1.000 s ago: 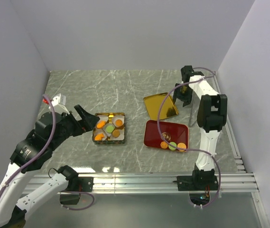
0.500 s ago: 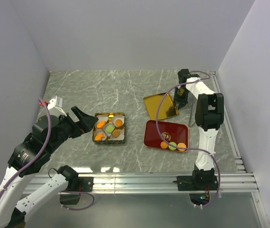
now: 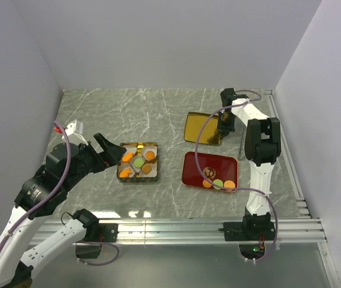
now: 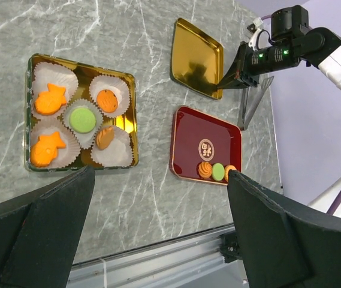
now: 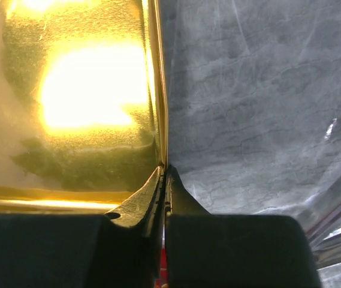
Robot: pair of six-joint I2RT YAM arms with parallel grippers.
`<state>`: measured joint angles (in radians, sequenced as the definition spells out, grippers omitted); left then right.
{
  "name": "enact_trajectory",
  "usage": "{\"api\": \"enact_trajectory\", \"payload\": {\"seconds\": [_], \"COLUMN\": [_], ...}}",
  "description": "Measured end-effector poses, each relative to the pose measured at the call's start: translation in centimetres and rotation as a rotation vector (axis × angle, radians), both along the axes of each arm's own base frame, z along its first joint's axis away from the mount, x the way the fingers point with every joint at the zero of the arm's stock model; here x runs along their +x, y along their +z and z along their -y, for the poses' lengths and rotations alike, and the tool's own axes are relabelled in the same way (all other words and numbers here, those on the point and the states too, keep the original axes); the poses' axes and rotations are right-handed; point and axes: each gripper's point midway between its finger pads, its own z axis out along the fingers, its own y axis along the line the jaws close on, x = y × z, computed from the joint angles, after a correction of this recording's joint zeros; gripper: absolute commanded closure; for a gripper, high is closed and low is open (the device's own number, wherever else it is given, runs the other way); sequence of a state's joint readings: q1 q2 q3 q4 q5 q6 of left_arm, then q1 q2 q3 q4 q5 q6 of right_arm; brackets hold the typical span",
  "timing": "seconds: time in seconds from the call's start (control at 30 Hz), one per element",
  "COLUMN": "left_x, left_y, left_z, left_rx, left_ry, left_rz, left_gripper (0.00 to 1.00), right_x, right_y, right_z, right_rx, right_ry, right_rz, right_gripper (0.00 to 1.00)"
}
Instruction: Pack the cookies
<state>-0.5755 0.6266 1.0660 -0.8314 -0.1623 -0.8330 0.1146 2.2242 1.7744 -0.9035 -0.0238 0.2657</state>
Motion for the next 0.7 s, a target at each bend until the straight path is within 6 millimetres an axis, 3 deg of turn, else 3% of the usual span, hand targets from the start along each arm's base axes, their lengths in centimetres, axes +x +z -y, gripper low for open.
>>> {"api": "enact_trajectory", "payload": {"seconds": [0.13, 0.23, 0.47, 0.7], "left_x": [0.4, 0.9, 3.4, 6.1], "left_y": [0.1, 0.1, -0.7, -1.8], "left_z": [0.3, 0.7, 2.5, 4.0], "left_rx": [0.006, 0.017, 0.076, 0.144], "left_ry": [-0.009, -0.019, -0.060, -0.082], "left_rz": [0.007, 0.016, 0.015, -0.004], "left_gripper": [0.01, 0.01, 0.01, 0.01], "right_x": [0.0, 0.3, 1.8, -1.3], "right_y": [0.8, 2.7, 11.3, 20.4], "right_z": [0.2, 0.0, -1.7, -5.3], "right_rx": [-0.008, -0.004, 0.031, 0.134], "right_ry": [-0.004, -0.004, 0.008, 0.042], "right_rz": [0.008, 0.036, 0.219, 0.395], "right_gripper": [1.00, 1.00, 1.00, 1.00]}}
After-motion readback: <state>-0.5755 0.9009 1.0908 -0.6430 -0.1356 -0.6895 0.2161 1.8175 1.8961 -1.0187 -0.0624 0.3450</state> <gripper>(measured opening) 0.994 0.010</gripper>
